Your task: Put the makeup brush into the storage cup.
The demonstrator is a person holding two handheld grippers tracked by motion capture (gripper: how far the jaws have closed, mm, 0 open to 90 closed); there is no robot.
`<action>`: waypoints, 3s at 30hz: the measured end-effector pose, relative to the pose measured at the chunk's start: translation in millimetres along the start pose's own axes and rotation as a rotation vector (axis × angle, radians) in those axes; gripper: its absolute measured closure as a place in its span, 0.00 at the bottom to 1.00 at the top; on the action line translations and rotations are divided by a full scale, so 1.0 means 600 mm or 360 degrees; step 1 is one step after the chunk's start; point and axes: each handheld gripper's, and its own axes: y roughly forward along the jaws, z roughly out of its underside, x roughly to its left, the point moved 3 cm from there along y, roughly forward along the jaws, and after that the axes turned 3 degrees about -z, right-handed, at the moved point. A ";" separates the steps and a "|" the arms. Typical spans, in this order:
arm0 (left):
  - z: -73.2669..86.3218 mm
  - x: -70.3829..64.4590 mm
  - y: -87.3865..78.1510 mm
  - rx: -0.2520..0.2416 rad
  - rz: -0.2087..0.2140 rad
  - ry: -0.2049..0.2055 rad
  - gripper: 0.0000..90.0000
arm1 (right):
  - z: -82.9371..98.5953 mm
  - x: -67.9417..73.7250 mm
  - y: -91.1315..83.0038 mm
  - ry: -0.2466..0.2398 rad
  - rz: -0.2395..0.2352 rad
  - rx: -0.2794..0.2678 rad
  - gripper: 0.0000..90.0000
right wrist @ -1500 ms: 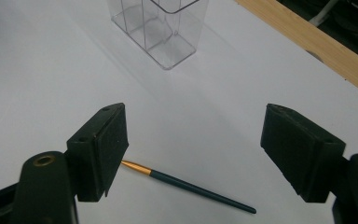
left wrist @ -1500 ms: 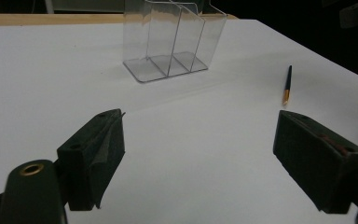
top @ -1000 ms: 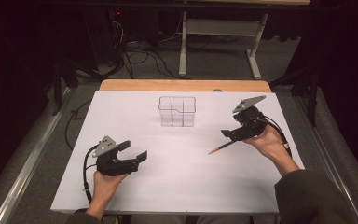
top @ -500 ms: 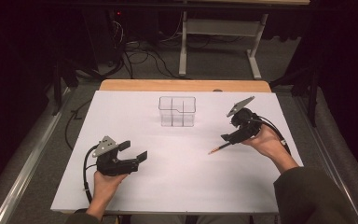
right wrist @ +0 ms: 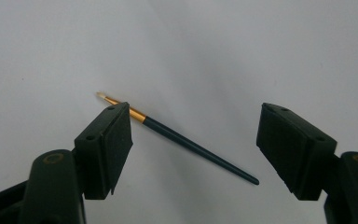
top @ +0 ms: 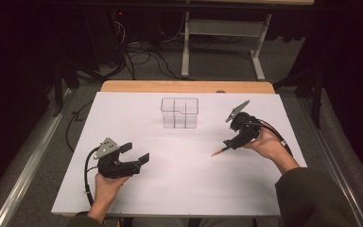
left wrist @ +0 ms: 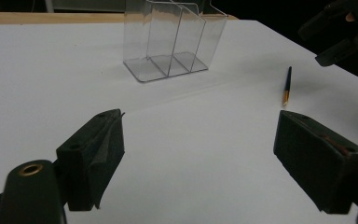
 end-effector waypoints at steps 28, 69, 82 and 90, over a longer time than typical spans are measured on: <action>-0.001 -0.001 -0.001 -0.0013 0.0033 -0.0008 0.18 | 0.012 -0.005 0.046 -0.0052 -0.0071 0.0217 0.28; -0.001 -0.001 -0.003 -0.0009 0.0007 -0.0004 0.19 | 0.024 -0.014 0.093 -0.0069 -0.0121 0.0424 0.31; -0.001 0.000 -0.003 -0.0010 0.0005 -0.0006 0.19 | 0.025 -0.016 0.092 -0.0048 -0.0158 0.0428 0.37; -0.001 0.000 -0.003 -0.0009 0.0005 -0.0005 0.19 | 0.026 -0.015 0.092 -0.0012 -0.0194 0.0435 0.43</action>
